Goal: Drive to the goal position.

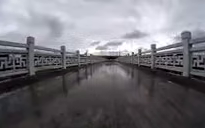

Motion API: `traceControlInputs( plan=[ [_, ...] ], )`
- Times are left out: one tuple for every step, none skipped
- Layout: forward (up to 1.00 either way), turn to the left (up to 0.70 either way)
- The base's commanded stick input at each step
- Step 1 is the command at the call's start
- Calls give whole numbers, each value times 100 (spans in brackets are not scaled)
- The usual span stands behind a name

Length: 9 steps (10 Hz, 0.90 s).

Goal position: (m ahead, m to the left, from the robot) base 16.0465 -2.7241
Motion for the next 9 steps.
traceControlInputs(
  plan=[
    [39, 0],
    [39, 0],
    [39, 0],
    [39, 0],
    [40, 0],
    [39, 0],
    [39, 0],
    [39, 0],
    [40, 0]
  ],
)
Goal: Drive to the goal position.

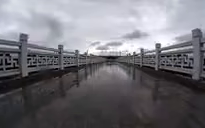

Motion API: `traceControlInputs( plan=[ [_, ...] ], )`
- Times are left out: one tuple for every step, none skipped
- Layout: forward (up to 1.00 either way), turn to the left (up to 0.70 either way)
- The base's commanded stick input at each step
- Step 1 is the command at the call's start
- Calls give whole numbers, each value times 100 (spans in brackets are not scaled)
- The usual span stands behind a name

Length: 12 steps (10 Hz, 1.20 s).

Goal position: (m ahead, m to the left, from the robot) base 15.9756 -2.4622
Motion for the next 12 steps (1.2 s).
traceControlInputs(
  plan=[
    [40, 0],
    [39, 0],
    [39, 0],
    [40, 0],
    [39, 0],
    [39, 0],
    [39, 0],
    [39, 0],
    [39, 0],
    [39, 0],
    [39, 0],
    [39, 0]
  ],
)
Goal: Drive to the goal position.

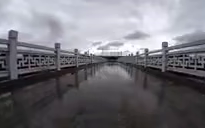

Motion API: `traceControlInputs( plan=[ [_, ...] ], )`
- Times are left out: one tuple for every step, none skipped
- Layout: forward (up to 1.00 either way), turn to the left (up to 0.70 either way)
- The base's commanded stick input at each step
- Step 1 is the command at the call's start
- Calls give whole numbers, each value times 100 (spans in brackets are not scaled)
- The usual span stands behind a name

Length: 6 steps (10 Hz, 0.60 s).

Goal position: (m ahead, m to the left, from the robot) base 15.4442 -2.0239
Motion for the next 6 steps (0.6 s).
traceControlInputs(
  plan=[
    [39, 0],
    [39, 0],
    [39, 0],
    [39, 1],
    [39, 4],
    [39, 11]
  ],
)
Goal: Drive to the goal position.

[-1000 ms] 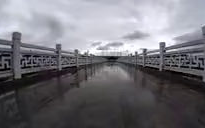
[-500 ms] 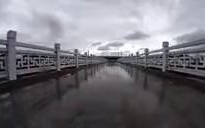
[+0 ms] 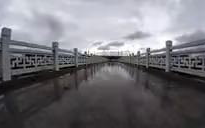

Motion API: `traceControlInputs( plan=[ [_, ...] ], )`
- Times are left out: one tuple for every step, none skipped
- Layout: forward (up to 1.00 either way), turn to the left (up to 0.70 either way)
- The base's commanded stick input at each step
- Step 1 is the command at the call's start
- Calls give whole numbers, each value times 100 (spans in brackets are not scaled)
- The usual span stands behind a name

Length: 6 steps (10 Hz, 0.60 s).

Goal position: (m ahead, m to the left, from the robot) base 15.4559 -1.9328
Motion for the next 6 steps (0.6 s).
traceControlInputs(
  plan=[
    [39, 19],
    [39, 13],
    [39, 2],
    [39, 0],
    [39, 0],
    [39, 0]
  ],
)
